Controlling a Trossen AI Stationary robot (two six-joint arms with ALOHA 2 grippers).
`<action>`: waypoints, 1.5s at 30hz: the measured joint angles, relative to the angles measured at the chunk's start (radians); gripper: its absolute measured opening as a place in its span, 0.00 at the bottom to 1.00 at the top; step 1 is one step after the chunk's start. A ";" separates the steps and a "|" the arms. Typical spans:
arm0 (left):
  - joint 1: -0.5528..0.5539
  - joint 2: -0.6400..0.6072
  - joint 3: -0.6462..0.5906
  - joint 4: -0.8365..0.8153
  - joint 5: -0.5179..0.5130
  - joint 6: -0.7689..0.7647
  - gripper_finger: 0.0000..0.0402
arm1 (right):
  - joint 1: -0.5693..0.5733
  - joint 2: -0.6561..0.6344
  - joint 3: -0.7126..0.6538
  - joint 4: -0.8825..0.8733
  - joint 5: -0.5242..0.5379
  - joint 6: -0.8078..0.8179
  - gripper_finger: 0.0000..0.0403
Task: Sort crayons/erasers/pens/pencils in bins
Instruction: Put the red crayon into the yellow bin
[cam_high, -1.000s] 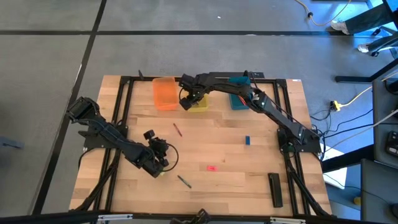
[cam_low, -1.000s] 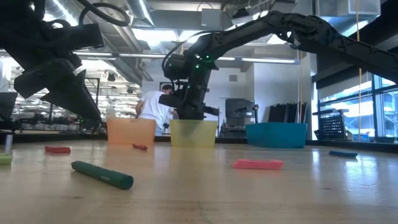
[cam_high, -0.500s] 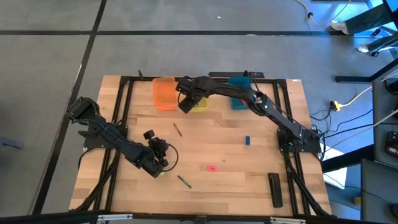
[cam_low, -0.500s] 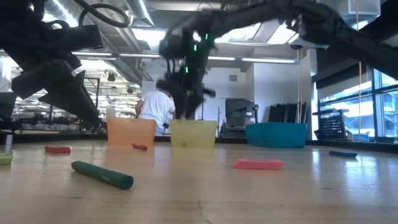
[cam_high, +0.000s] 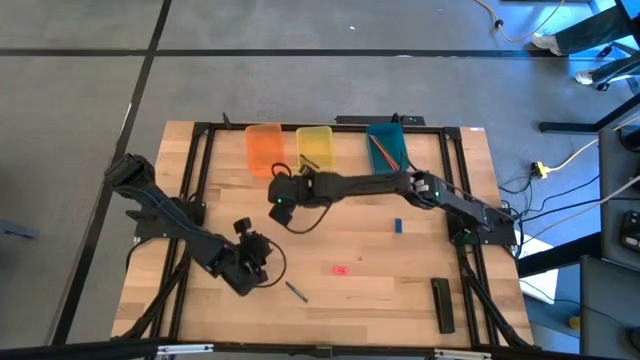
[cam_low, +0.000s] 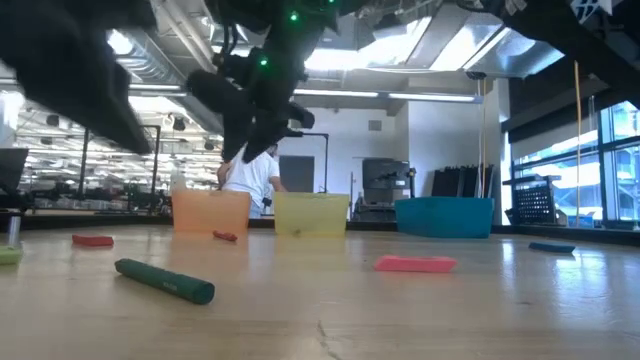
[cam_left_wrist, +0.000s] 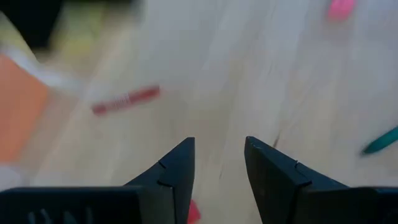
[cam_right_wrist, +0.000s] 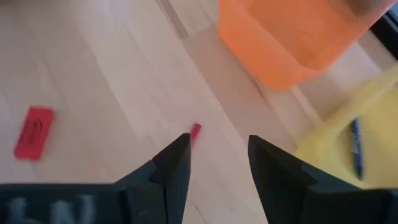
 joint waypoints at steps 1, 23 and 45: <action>-0.015 -0.014 0.012 0.002 -0.035 0.009 0.33 | 0.006 0.000 -0.023 0.035 0.007 0.020 0.40; -0.159 -0.156 0.029 0.001 -0.359 0.017 0.33 | 0.006 -0.003 -0.397 0.395 -0.091 0.145 0.40; -0.159 -0.156 0.029 -0.014 -0.361 0.016 0.33 | 0.056 -0.005 -0.383 0.448 -0.046 0.177 0.40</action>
